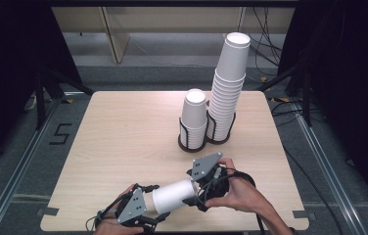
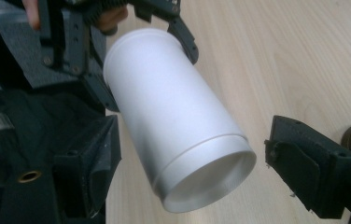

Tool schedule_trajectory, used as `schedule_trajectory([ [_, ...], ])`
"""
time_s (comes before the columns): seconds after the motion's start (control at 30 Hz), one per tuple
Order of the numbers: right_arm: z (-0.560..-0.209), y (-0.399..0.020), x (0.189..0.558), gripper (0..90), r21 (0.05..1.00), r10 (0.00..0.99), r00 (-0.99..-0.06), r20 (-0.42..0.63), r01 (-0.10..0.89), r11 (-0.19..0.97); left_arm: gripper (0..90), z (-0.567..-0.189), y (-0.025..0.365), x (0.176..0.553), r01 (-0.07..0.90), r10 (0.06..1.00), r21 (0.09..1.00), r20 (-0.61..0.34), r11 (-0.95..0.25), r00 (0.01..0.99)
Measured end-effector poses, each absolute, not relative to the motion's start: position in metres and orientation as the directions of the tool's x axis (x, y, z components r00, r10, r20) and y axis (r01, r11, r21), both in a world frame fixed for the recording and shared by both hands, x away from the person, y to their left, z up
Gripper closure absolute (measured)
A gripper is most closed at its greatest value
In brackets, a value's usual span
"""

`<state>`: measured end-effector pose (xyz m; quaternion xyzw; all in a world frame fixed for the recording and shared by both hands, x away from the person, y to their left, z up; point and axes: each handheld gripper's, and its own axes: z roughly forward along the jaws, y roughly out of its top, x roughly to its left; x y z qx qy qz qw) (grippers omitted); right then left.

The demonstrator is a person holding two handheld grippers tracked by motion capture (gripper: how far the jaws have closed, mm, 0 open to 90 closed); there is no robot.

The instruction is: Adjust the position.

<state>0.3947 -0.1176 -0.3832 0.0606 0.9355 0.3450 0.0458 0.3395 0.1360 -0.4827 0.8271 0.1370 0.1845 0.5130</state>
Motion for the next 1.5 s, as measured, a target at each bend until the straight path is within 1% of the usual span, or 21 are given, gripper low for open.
schedule_trajectory([
  [0.2, -0.393, -0.11, 0.385, 18.6, 0.571, 0.056, -0.995, -0.082, -0.001, 0.821, 17.0, -0.485, 0.133, 0.336, 0.024, 0.367, 0.876, 0.176, -0.481, 0.913],
  [0.43, -0.406, -0.099, 0.376, 17.5, 0.476, 0.001, -0.995, -0.104, -0.049, 0.878, 17.2, -0.485, 0.13, 0.335, 0.014, 0.325, 0.864, 0.174, -0.502, 0.929],
  [0.5, -0.411, -0.097, 0.377, 18.5, 0.441, -0.029, -0.99, -0.137, -0.088, 0.893, 17.3, -0.485, 0.13, 0.334, 0.017, 0.32, 0.858, 0.172, -0.513, 0.932],
  [0.53, -0.412, -0.096, 0.375, 18.9, 0.425, -0.01, -0.991, -0.135, -0.067, 0.903, 17.5, -0.486, 0.13, 0.334, 0.014, 0.317, 0.86, 0.173, -0.511, 0.933],
  [0.63, -0.417, -0.092, 0.375, 19.8, 0.409, -0.056, -0.987, -0.148, -0.113, 0.905, 18.0, -0.485, 0.129, 0.333, 0.015, 0.305, 0.865, 0.16, -0.501, 0.939],
  [0.67, -0.419, -0.091, 0.373, 19.8, 0.395, -0.039, -0.989, -0.144, -0.094, 0.914, 18.0, -0.485, 0.129, 0.333, 0.014, 0.302, 0.865, 0.16, -0.502, 0.94],
  [0.7, -0.42, -0.09, 0.373, 19.8, 0.386, -0.051, -0.988, -0.148, -0.105, 0.916, 18.0, -0.484, 0.13, 0.333, 0.009, 0.291, 0.858, 0.164, -0.513, 0.943],
  [0.73, -0.421, -0.089, 0.371, 20.1, 0.365, -0.027, -0.99, -0.141, -0.078, 0.928, 18.1, -0.485, 0.13, 0.333, 0.003, 0.285, 0.862, 0.164, -0.506, 0.944],
  [0.8, -0.424, -0.087, 0.373, 22.0, 0.364, -0.061, -0.988, -0.144, -0.11, 0.925, 18.0, -0.485, 0.13, 0.332, 0.002, 0.282, 0.855, 0.169, -0.519, 0.944],
  [0.9, -0.425, -0.087, 0.372, 24.0, 0.346, -0.076, -0.986, -0.148, -0.123, 0.93, 17.8, -0.485, 0.129, 0.332, 0.005, 0.275, 0.853, 0.163, -0.521, 0.947],
  [0.93, -0.426, -0.086, 0.373, 24.5, 0.349, -0.106, -0.981, -0.16, -0.156, 0.924, 17.8, -0.484, 0.13, 0.332, -0.011, 0.272, 0.845, 0.184, -0.534, 0.944],
  [0.97, -0.426, -0.087, 0.37, 25.1, 0.33, -0.071, -0.987, -0.141, -0.115, 0.937, 17.8, -0.484, 0.13, 0.332, -0.016, 0.263, 0.848, 0.182, -0.53, 0.948],
  [1.03, -0.427, -0.087, 0.369, 25.8, 0.322, -0.085, -0.986, -0.144, -0.128, 0.938, 17.4, -0.484, 0.129, 0.331, -0.01, 0.27, 0.858, 0.172, -0.513, 0.947],
  [1.07, -0.427, -0.087, 0.372, 25.9, 0.334, -0.122, -0.979, -0.165, -0.172, 0.927, 16.6, -0.483, 0.13, 0.331, -0.015, 0.27, 0.86, 0.177, -0.51, 0.946],
  [1.13, -0.425, -0.089, 0.369, 25.7, 0.329, -0.083, -0.985, -0.149, -0.128, 0.935, 13.8, -0.484, 0.13, 0.332, -0.012, 0.279, 0.886, 0.158, -0.464, 0.947],
  [1.23, -0.421, -0.091, 0.369, 25.2, 0.339, -0.087, -0.983, -0.163, -0.139, 0.931, 10.7, -0.484, 0.131, 0.332, -0.001, 0.312, 0.904, 0.149, -0.427, 0.938],
  [1.3, -0.419, -0.092, 0.371, 25.2, 0.361, -0.089, -0.98, -0.176, -0.148, 0.921, 10.9, -0.483, 0.133, 0.334, 0.011, 0.323, 0.918, 0.128, -0.396, 0.938],
  [1.33, -0.419, -0.093, 0.373, 25.2, 0.373, -0.113, -0.976, -0.186, -0.176, 0.911, 10.8, -0.482, 0.135, 0.334, 0.014, 0.329, 0.924, 0.122, -0.382, 0.937],
  [1.37, -0.417, -0.095, 0.371, 25.2, 0.372, -0.068, -0.983, -0.173, -0.129, 0.919, 10.9, -0.481, 0.136, 0.335, 0.019, 0.335, 0.93, 0.113, -0.366, 0.935],
  [1.47, -0.414, -0.099, 0.376, 25.2, 0.395, -0.082, -0.98, -0.183, -0.15, 0.906, 12.5, -0.48, 0.139, 0.336, 0.038, 0.354, 0.943, 0.086, -0.33, 0.931],
  [1.5, -0.413, -0.101, 0.376, 25.2, 0.398, -0.052, -0.983, -0.179, -0.121, 0.909, 13.6, -0.48, 0.14, 0.337, 0.037, 0.365, 0.948, 0.085, -0.315, 0.927],
])
